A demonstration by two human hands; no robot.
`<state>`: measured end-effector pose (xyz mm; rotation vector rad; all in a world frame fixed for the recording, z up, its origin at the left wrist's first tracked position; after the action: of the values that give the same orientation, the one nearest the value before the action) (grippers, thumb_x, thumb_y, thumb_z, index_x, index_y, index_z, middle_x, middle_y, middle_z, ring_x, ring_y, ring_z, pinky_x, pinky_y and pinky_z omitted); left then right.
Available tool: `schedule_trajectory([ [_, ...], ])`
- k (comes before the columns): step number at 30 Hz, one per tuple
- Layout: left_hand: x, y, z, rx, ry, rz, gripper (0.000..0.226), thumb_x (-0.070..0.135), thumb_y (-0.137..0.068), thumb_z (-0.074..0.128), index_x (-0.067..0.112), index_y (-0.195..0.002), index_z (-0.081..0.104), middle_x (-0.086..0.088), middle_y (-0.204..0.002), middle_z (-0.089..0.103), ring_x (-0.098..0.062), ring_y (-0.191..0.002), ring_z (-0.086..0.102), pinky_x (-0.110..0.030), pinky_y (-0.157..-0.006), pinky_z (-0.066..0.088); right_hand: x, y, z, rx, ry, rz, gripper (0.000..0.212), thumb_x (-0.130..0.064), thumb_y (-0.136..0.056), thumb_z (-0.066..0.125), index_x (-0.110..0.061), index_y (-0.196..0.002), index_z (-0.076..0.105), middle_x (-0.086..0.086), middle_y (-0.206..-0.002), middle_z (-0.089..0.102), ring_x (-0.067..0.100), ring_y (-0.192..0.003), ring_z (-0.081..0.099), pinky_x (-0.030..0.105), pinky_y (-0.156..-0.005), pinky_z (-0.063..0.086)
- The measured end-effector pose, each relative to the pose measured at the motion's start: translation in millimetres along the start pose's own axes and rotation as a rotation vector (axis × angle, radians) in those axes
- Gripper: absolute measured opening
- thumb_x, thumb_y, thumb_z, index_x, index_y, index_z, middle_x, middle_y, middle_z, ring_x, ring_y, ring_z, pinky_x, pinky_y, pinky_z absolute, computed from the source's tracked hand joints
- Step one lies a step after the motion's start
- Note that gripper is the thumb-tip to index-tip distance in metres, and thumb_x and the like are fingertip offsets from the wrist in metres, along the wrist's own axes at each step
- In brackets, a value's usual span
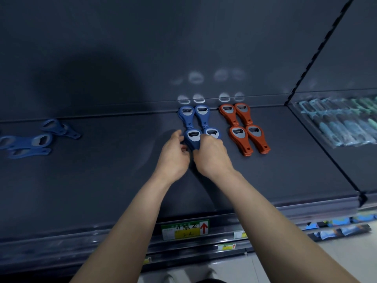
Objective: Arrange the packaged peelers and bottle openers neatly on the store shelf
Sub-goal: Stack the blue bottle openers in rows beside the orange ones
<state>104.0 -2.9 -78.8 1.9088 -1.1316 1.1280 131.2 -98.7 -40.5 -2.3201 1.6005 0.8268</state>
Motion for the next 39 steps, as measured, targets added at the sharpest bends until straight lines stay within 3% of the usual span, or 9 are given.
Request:
schedule_trajectory([
  [9, 0.8, -0.4, 0.8, 0.016, 0.061, 0.0, 0.061, -0.009, -0.086, 0.045, 0.006, -0.143, 0.029, -0.008, -0.138, 0.045, -0.011, -0.102, 0.052, -0.026, -0.097, 0.043, 3.8, -2.8, 2.1, 0.04, -0.029, -0.001, 0.014, -0.007, -0.087, 0.05, -0.003, -0.1, 0.054, 0.018, -0.106, 0.061, 0.037, -0.097, 0.057, 0.036, -0.072, 0.046],
  [13, 1.8, 5.4, -4.9, 0.083, -0.009, 0.043, 0.057, -0.001, -0.086, 0.055, 0.011, -0.139, 0.036, 0.0, -0.129, 0.047, -0.008, -0.093, 0.052, -0.02, -0.085, 0.042, 13.8, 3.6, -17.6, 0.241, -0.049, -0.027, 0.02, -0.011, -0.089, 0.05, -0.008, -0.107, 0.056, 0.014, -0.107, 0.063, 0.035, -0.098, 0.059, 0.038, -0.078, 0.05],
  [16, 7.2, 15.1, -3.4, 0.099, -0.126, 0.134, 0.053, 0.01, -0.081, 0.068, 0.018, -0.129, 0.048, 0.006, -0.119, 0.04, -0.008, -0.093, 0.05, -0.02, -0.087, 0.043, 29.8, 9.5, -26.3, 0.35, -0.047, -0.022, 0.025, -0.015, -0.09, 0.056, -0.006, -0.114, 0.056, 0.013, -0.113, 0.059, 0.029, -0.104, 0.056, 0.037, -0.084, 0.048],
  [23, 15.3, 19.3, 8.3, 0.027, -0.324, 0.333, 0.038, 0.012, -0.078, 0.073, 0.022, -0.113, 0.065, 0.006, -0.112, 0.031, -0.012, -0.109, 0.044, -0.023, -0.098, 0.038, 50.3, 13.5, -9.3, 0.24, -0.045, 0.077, 0.046, -0.029, -0.085, 0.067, -0.004, -0.12, 0.051, 0.014, -0.121, 0.054, 0.03, -0.116, 0.047, 0.036, -0.09, 0.042],
  [29, 19.9, 15.3, 9.9, -0.035, -0.426, 0.399, 0.03, 0.012, -0.083, 0.069, 0.016, -0.112, 0.067, 0.005, -0.105, 0.035, -0.012, -0.098, 0.046, -0.021, -0.089, 0.04, 47.9, 12.2, -6.1, 0.259, 0.041, 0.048, 0.035, -0.018, -0.092, 0.056, -0.003, -0.122, 0.05, 0.015, -0.122, 0.053, 0.029, -0.116, 0.046, 0.032, -0.092, 0.038],
  [39, 15.7, 12.5, 7.6, -0.058, -0.377, 0.418, 0.028, 0.008, -0.083, 0.068, 0.013, -0.11, 0.068, 0.004, -0.102, 0.043, -0.013, -0.099, 0.05, -0.03, -0.094, 0.045, 47.6, 14.4, -2.5, 0.277, 0.029, 0.027, 0.029, -0.011, -0.093, 0.052, -0.002, -0.121, 0.052, 0.015, -0.119, 0.054, 0.029, -0.114, 0.045, 0.031, -0.09, 0.037],
])
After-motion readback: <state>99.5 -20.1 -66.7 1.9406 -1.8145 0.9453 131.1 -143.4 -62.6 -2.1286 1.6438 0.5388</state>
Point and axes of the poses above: each hand's wrist, its own y-axis away from the middle knuckle, its own z-axis out of the palm, x = y × z, the point moved 6 cm from there along -y, towards the middle knuckle
